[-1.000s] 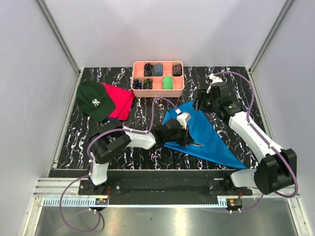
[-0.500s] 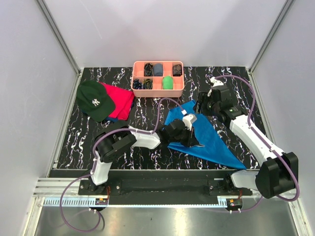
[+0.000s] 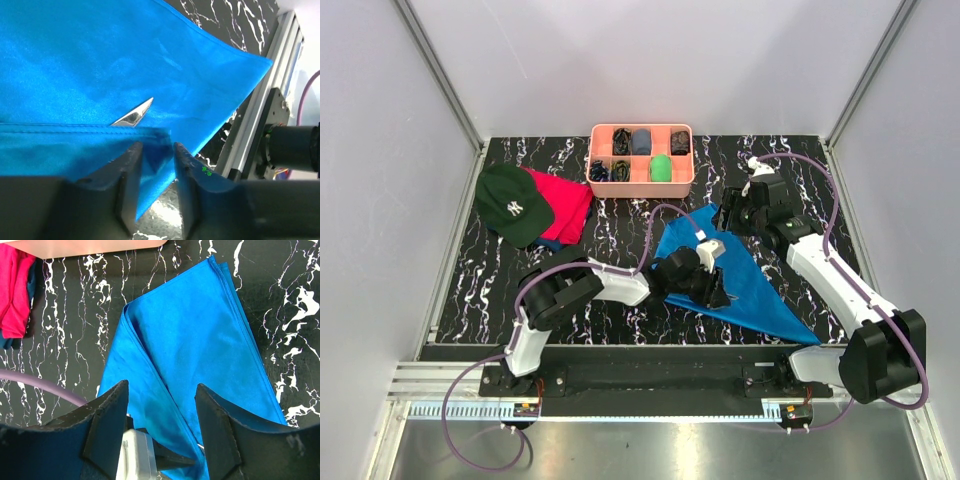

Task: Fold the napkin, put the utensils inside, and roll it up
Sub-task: Fold the napkin

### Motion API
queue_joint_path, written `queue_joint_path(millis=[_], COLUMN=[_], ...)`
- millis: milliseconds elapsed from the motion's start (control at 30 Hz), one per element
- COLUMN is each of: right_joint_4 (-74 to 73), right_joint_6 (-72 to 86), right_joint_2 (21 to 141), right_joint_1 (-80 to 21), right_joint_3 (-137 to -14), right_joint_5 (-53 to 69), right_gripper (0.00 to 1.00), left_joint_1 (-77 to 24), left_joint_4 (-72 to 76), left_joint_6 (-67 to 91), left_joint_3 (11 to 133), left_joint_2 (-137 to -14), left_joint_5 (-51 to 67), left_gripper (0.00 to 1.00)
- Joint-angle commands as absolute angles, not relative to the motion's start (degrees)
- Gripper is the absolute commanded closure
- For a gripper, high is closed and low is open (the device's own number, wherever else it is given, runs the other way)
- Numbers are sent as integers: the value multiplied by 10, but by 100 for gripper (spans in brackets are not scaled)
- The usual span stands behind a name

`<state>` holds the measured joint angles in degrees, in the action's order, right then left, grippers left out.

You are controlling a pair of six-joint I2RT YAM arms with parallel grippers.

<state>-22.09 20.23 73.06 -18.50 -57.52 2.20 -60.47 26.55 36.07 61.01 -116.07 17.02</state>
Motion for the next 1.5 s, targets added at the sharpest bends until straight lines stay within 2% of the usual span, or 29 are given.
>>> queue_joint_path(millis=[0, 33, 167, 300, 367, 533, 733, 1033, 1300, 1467], right_joint_4=[-197, -197, -202, -205, -205, -206, -205, -202, -200, -199], right_joint_6=[208, 207, 202, 204, 206, 212, 215, 219, 219, 219], right_joint_2=[716, 714, 695, 692, 693, 702, 708, 708, 714, 712], right_joint_1=[-188, -188, -188, -188, -188, -188, -188, -189, -189, -188], right_joint_3=[-574, -573, -569, -562, -556, -548, -538, -531, -527, -526], right_joint_5=[19, 16, 4, 3, 3, 18, 31, 43, 52, 52], right_gripper=[35, 35, 34, 33, 33, 33, 32, 32, 32, 31], left_joint_1=[-606, -606, -597, -560, -520, -440, -395, -378, -375, -375], left_joint_4=[275, 267, 246, 221, 210, 159, 148, 141, 182, 199], left_joint_6=[345, 342, 320, 303, 300, 279, 282, 302, 330, 346], left_joint_3=[623, 621, 594, 552, 522, 498, 503, 519, 505, 490], left_joint_2=[-1122, -1104, -1038, -971, -948, -947, -984, -1040, -1061, -1067], left_joint_5=[172, 167, 132, 99, 91, 48, 40, 47, 98, 123], left_gripper=[44, 33, 14, 12, 14, 30, 40, 52, 65, 69])
